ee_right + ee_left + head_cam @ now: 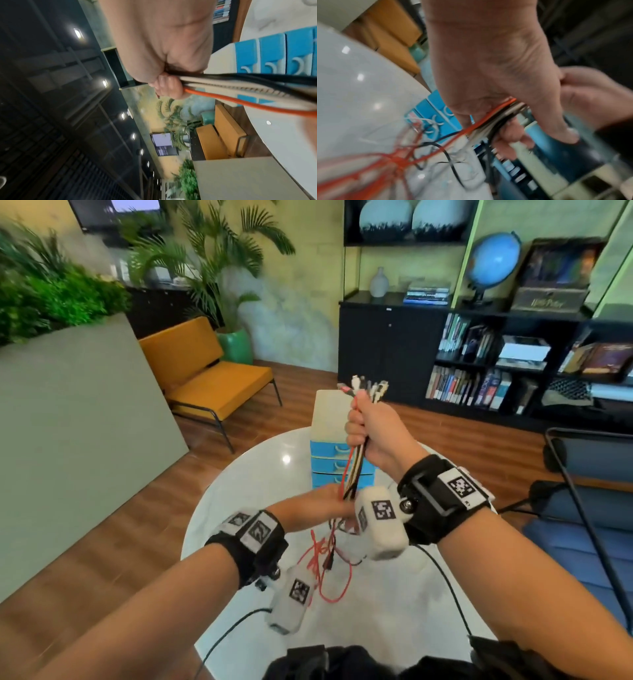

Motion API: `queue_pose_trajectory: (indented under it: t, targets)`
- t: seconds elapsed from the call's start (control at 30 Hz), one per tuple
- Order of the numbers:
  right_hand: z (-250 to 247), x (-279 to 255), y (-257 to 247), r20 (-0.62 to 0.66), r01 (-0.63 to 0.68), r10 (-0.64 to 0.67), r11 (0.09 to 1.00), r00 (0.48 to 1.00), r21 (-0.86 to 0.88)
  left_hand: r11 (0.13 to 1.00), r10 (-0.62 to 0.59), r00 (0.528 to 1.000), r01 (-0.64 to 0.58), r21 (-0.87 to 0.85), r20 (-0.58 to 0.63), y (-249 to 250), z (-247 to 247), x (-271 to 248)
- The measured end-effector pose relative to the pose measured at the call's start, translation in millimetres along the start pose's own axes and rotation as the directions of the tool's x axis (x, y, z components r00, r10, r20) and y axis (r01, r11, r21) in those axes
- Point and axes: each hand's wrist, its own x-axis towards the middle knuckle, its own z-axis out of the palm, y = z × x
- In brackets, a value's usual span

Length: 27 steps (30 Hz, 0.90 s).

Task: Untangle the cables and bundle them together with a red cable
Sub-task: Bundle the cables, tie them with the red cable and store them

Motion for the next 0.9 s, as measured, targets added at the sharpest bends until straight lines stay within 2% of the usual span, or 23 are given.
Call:
queue_pose_trajectory:
  t: [0.1,0.17,0.23,0.3,0.37,0.47,0.53,0.57,0.6,0.67,0.73,0.77,0.83,0.87,0.9]
  targets:
    - [-19.6,5.7,-4.8,-0.098,0.01,-0.008,1.0,0.995,0.022,0.96,-0.154,0.985,0.13,0.247,0.08,-29.9,-5.0,-2.8]
    - [-29.9,4.5,-5.2,-0.141,0.017,-0.014,1.0,0.99,0.019,0.888,-0.289,0.948,0.215,0.406,0.13,-47.4,-15.9,-7.2]
    - [-37.4,1.6,-7.4,-0.148,0.034,-0.033,0.999,0.988,0.008,0.713,-0.432,0.898,0.283,0.642,0.084,-62.9,-34.9,-12.3]
    - [-43.1,-2.5,-8.5,-0.148,0.033,-0.038,0.999,0.988,-0.038,0.465,-0.489,0.87,0.323,0.824,-0.065,-67.1,-57.1,-16.7]
    - [-46.7,-6.2,-3.6,-0.119,0.026,-0.039,0.994,0.992,-0.106,0.209,-0.396,0.891,0.324,0.923,-0.223,-57.0,-86.3,-16.9]
    - [-43.0,-8.9,9.8,-0.053,0.022,-0.033,0.982,0.998,-0.186,-0.142,-0.174,0.907,0.363,0.921,-0.384,-22.5,-131.7,-11.9]
    - [-34.6,-10.1,13.8,-0.036,0.037,-0.047,0.974,0.998,-0.225,-0.304,-0.011,0.893,0.426,0.852,-0.45,2.9,-153.0,-9.3]
    - [-30.2,-10.9,13.4,-0.036,0.055,-0.066,0.967,0.997,-0.25,-0.354,0.057,0.881,0.458,0.816,-0.469,15.6,-158.4,-9.4]
    - [-26.1,-11.7,11.8,-0.03,0.081,-0.093,0.959,0.995,-0.271,-0.372,0.096,0.864,0.491,0.788,-0.494,26.4,-160.9,-9.5]
    - [-20.4,-10.7,8.5,-0.01,0.115,-0.123,0.952,0.992,-0.284,-0.353,0.133,0.852,0.519,0.779,-0.507,40.2,-161.6,-9.1]
    - [-18.7,-7.7,8.5,0.007,0.106,-0.108,0.959,0.994,-0.262,-0.319,0.037,0.851,0.507,0.801,-0.524,36.2,-160.3,-7.1]
    - [-19.8,-5.7,10.4,0.008,0.099,-0.1,0.963,0.995,-0.252,-0.266,-0.052,0.847,0.499,0.825,-0.529,24.4,-159.6,-6.1]
    - [-24.4,-2.6,16.9,-0.006,0.088,-0.093,0.962,0.996,-0.26,-0.033,-0.285,0.808,0.529,0.848,-0.515,1.0,-149.3,-5.5]
    - [-28.4,-1.6,21.6,-0.012,0.075,-0.082,0.961,0.997,-0.266,0.098,-0.377,0.804,0.528,0.844,-0.459,-7.0,-139.3,-5.1]
    - [-32.8,-0.7,27.3,-0.014,0.057,-0.063,0.963,0.998,-0.263,0.221,-0.414,0.831,0.489,0.844,-0.373,-9.1,-123.7,-4.6]
